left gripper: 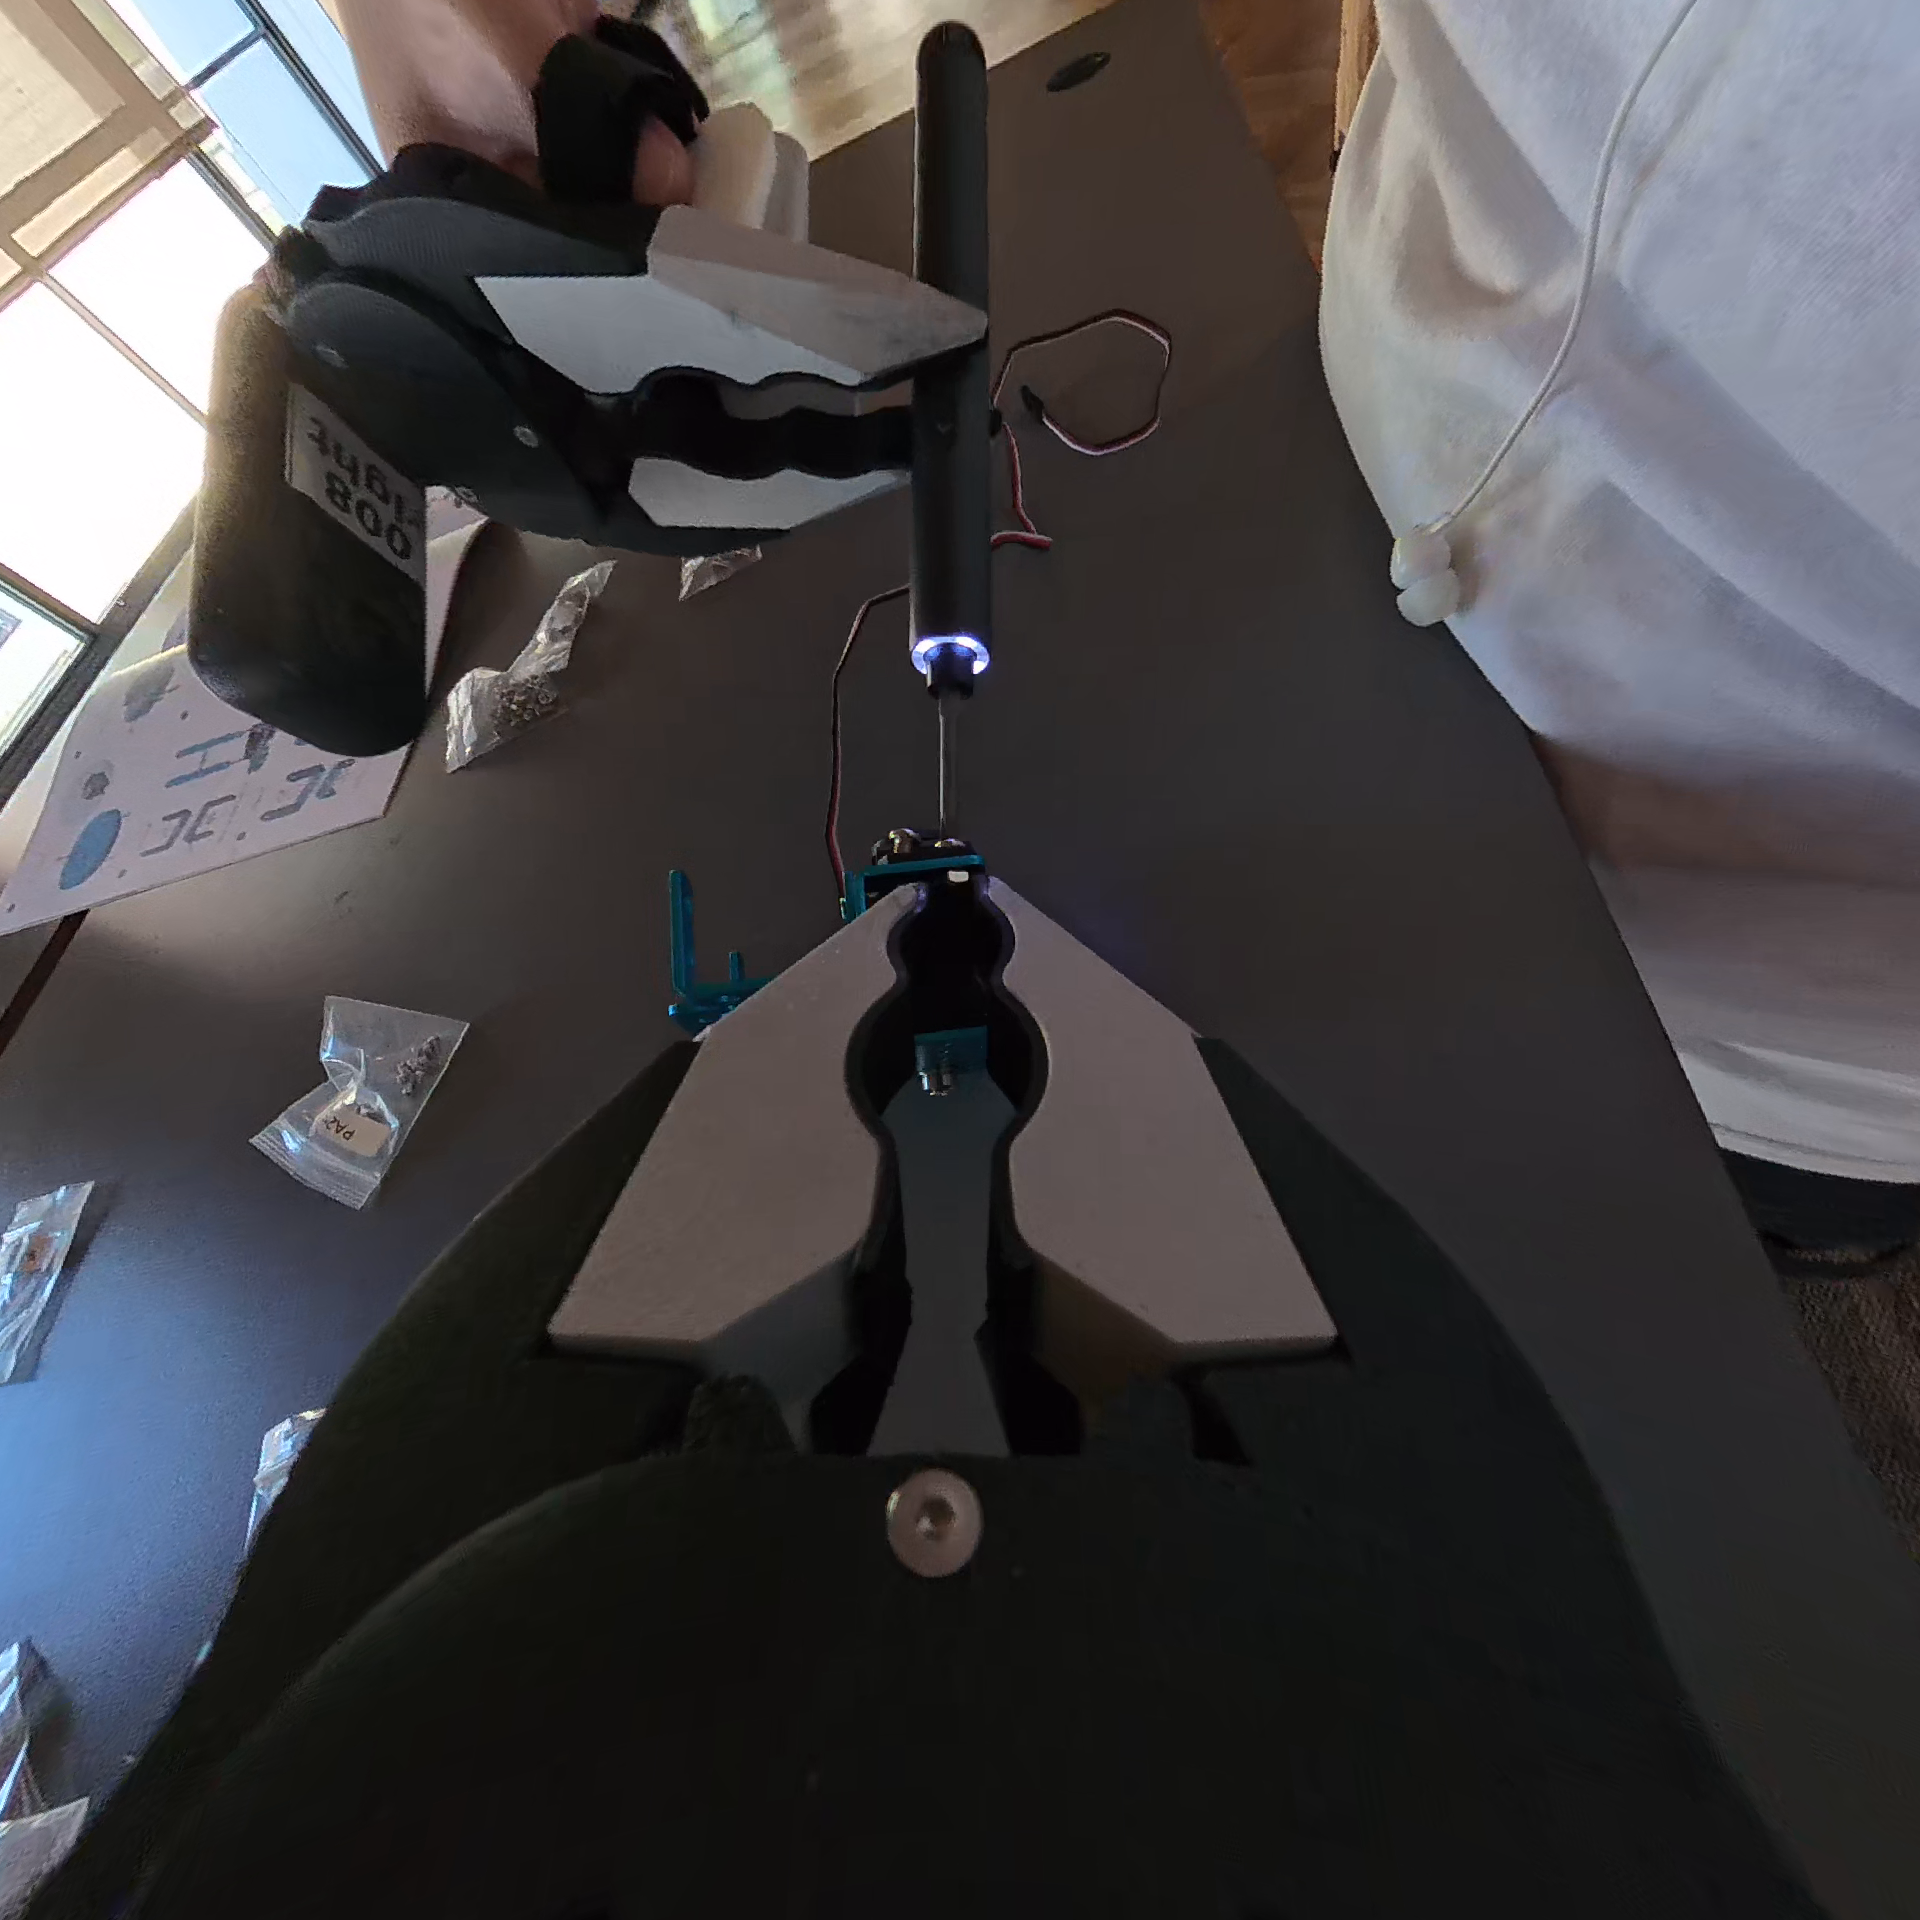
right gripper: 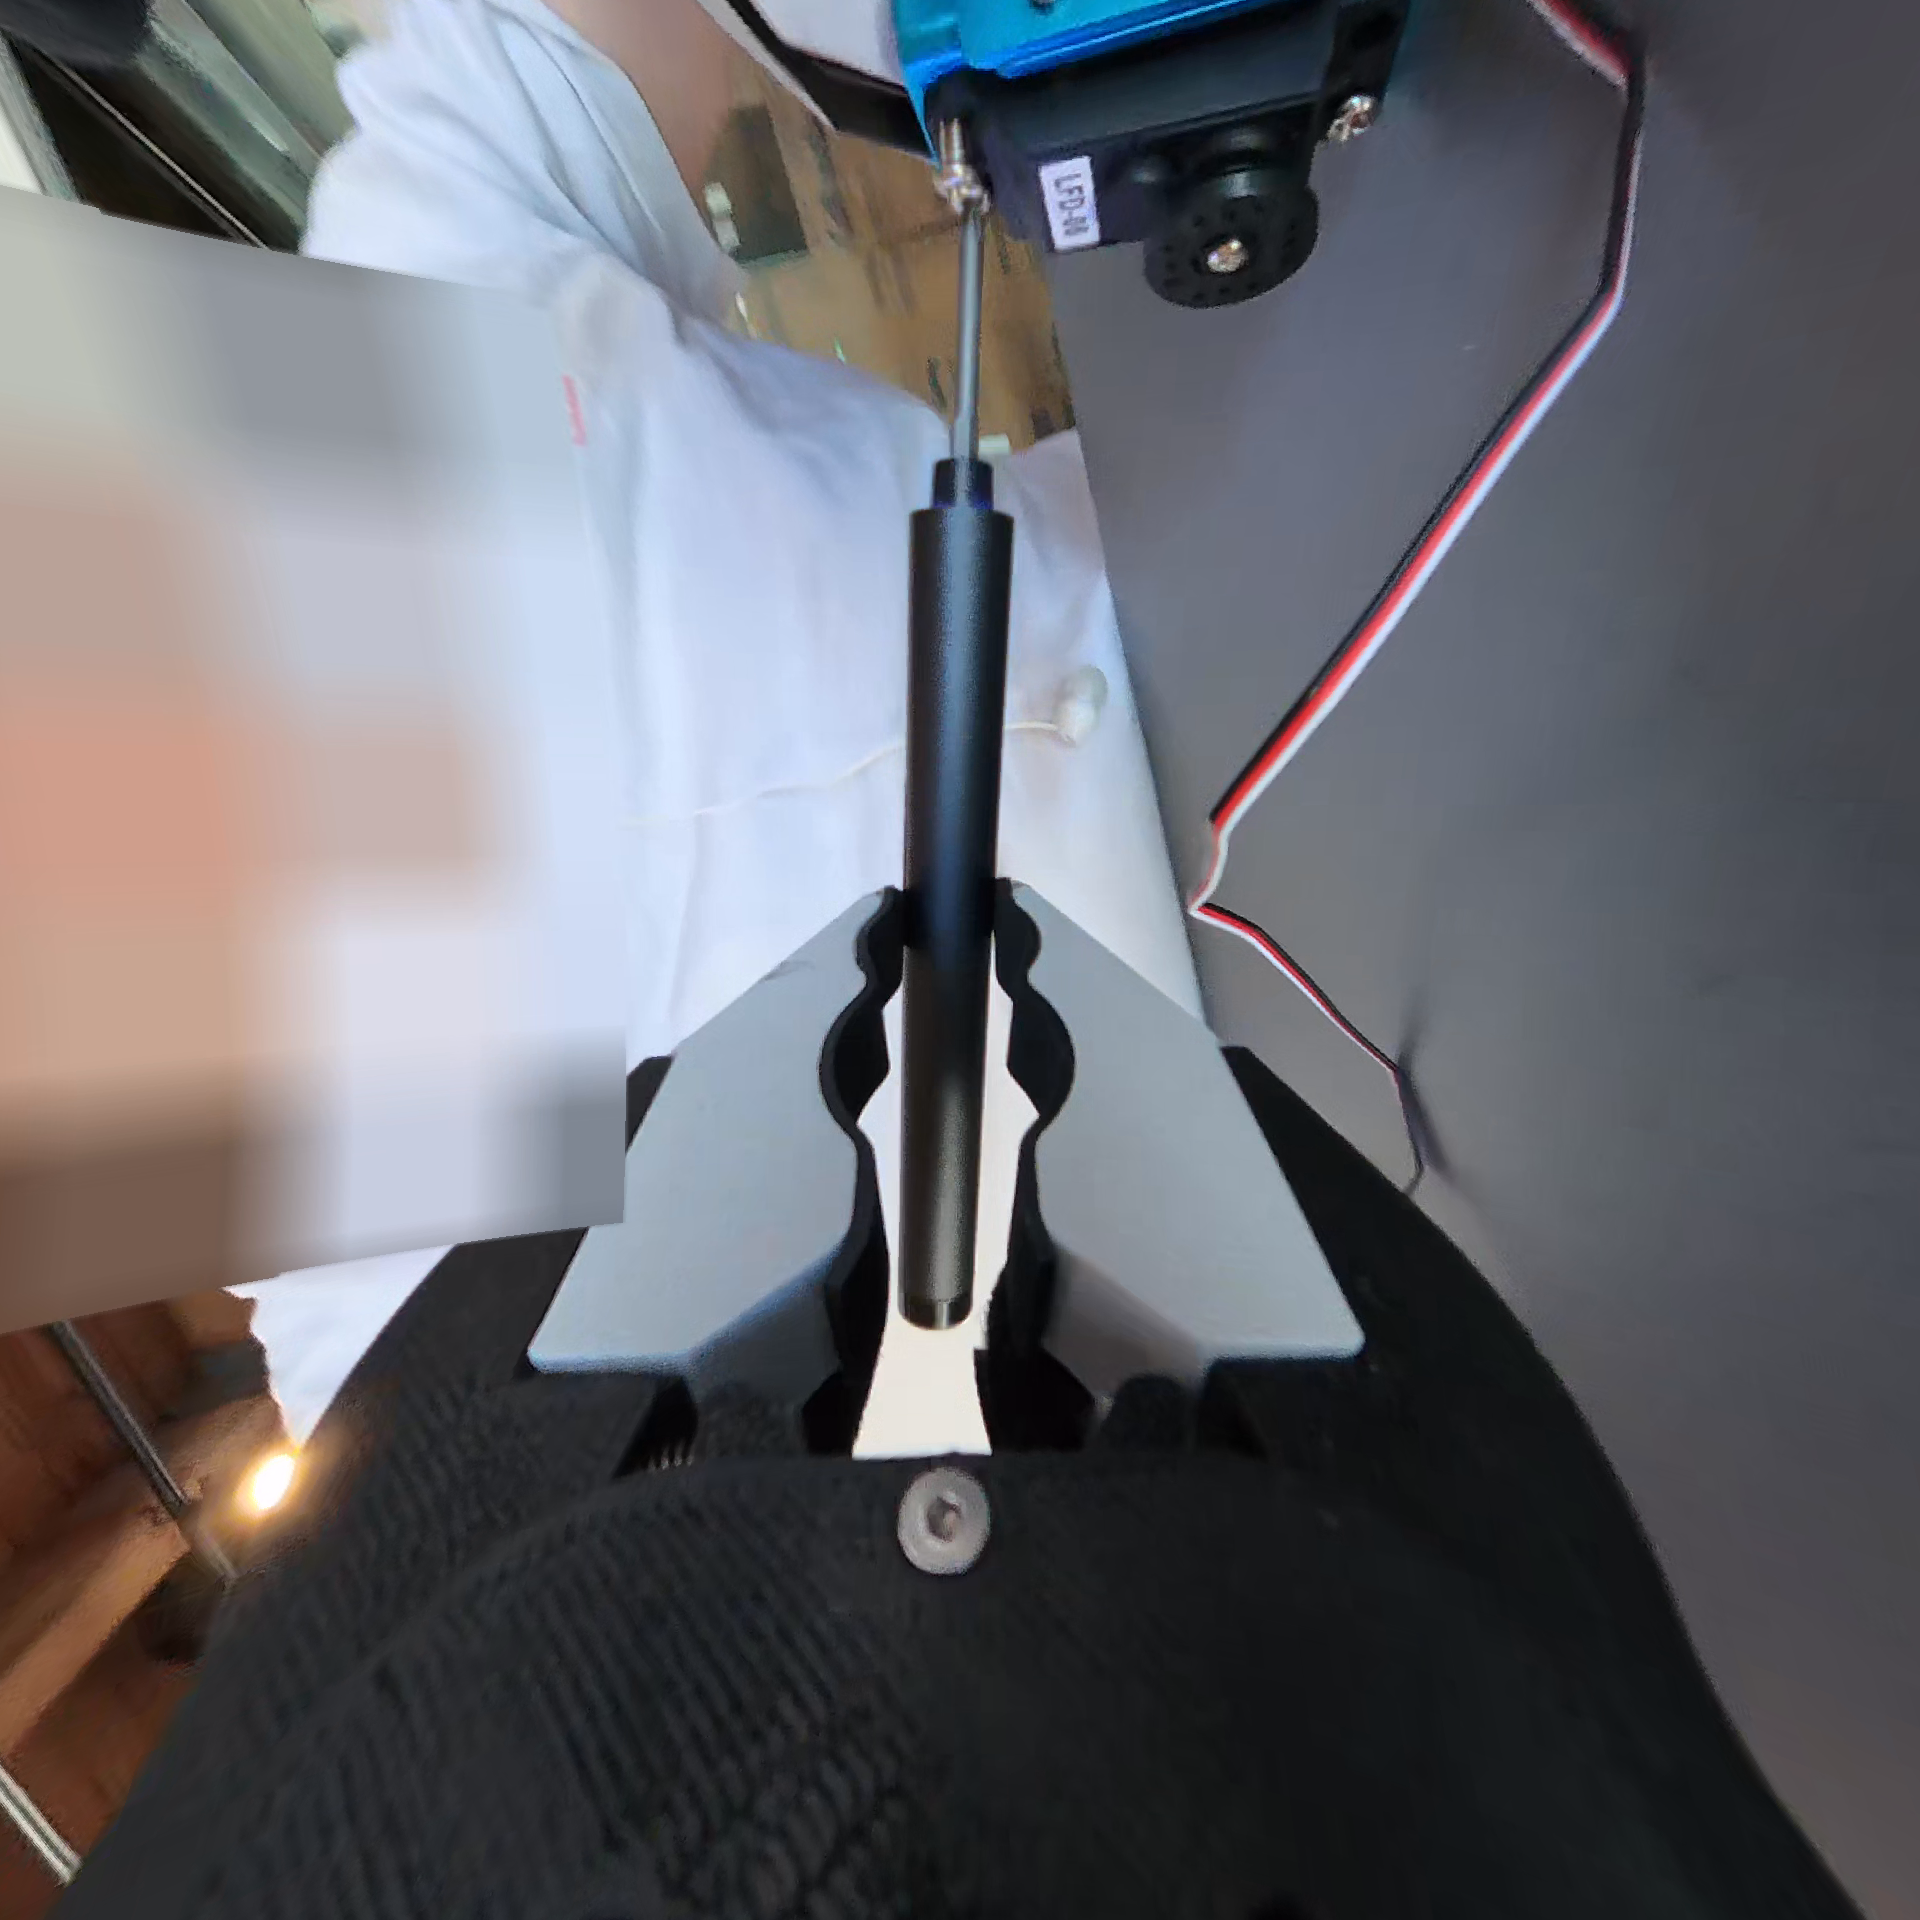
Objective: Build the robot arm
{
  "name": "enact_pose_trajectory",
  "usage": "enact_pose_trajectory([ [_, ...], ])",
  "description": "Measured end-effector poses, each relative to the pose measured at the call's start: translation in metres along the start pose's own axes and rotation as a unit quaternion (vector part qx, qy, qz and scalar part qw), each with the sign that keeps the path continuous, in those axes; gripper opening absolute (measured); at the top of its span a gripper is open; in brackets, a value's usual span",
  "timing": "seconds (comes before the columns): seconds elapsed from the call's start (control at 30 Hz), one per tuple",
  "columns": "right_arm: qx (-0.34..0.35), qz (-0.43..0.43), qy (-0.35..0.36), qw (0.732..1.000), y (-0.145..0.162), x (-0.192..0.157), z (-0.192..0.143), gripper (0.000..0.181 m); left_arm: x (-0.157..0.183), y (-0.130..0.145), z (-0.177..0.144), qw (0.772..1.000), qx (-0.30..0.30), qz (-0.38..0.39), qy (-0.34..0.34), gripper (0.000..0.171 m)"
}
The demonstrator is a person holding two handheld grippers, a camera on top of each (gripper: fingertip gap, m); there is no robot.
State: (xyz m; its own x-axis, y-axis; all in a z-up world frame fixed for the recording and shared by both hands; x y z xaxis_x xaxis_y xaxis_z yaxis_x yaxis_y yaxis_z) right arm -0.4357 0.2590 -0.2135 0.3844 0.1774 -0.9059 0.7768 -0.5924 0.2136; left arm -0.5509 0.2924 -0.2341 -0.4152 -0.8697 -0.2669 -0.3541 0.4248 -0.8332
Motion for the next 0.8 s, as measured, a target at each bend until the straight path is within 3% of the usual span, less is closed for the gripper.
enact_pose_trajectory([
  [0.8, -0.049, -0.011, 0.002, 0.999, 0.0052, 0.0047, -0.0015, 0.016, 0.0022, -0.0028, 0.0064, 1.000, 0.011, 0.002, 0.009, 0.005],
])
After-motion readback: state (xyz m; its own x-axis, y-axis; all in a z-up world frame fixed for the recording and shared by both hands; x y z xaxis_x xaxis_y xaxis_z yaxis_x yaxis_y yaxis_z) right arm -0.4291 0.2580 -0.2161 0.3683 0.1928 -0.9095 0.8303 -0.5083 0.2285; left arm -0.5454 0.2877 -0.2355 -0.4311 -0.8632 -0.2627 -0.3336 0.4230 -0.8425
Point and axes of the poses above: each gripper's, where its closed fingertips meet, z out along the fingers, y out of its underside, x = y × z across the jaws, the point moved 2 cm from there along -z, back along the fingers, and after that the axes turned 9 degrees about y, right-handed, at the moved point
